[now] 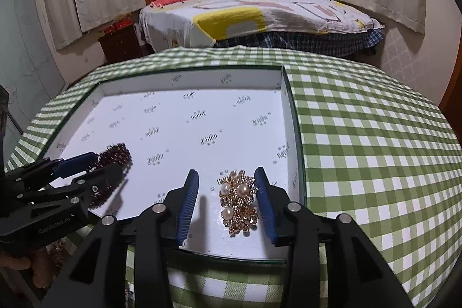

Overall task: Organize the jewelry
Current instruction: 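Carry both items into the green box and open both tools to release them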

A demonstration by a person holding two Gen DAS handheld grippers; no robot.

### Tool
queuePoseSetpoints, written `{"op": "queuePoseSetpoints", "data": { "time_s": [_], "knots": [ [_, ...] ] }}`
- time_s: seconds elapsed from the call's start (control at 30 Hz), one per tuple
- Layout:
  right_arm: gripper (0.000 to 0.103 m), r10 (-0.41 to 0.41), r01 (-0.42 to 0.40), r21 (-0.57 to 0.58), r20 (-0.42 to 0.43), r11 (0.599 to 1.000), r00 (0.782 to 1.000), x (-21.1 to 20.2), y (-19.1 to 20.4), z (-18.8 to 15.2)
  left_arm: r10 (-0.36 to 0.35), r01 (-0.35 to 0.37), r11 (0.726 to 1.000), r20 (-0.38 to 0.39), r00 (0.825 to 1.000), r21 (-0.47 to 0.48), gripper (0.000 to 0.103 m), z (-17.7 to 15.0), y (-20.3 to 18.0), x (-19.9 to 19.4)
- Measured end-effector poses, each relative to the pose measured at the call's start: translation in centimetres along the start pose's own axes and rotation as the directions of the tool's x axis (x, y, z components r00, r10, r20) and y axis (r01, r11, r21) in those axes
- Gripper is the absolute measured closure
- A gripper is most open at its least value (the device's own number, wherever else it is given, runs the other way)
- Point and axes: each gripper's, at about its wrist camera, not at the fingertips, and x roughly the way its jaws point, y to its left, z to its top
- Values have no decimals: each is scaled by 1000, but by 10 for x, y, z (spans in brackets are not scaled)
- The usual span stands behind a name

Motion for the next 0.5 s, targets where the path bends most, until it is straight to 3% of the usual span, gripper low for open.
{"op": "queuePoseSetpoints", "data": {
  "time_s": [0.3,0.5],
  "knots": [
    [60,-8,10,-23,87,1000,996,-43,13,3,10,-8,1000,101,995,-20,42,3,4,-43],
    [60,-9,10,-16,109,1000,994,-68,20,-12,27,-23,999,144,989,-34,41,-14,6,-74]
  ]
}}
